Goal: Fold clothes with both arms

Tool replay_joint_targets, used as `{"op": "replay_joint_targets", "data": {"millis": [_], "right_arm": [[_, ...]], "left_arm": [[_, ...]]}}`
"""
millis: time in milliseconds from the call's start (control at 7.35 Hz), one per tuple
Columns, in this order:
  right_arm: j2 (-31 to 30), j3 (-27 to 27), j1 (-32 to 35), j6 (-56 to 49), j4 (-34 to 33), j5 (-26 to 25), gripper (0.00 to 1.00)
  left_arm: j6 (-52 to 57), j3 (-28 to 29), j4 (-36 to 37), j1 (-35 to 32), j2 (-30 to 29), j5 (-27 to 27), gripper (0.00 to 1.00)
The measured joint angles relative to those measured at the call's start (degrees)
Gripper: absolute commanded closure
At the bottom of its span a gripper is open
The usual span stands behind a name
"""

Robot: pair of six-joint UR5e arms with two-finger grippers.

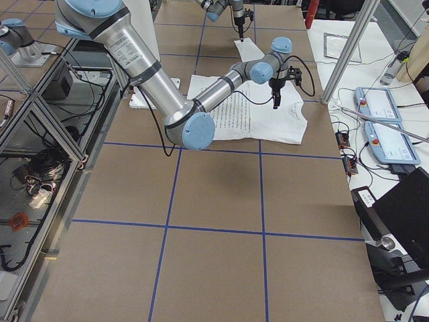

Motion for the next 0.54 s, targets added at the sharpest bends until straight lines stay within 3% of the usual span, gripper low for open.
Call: {"op": "replay_joint_targets", "data": {"millis": [544], "right_arm": [[-0.04, 0.08, 0.20, 0.02, 0.00, 0.06, 0.00]], "left_arm": [[-0.26, -0.07, -0.07, 0.53, -0.15, -0.04, 0.52]]}}
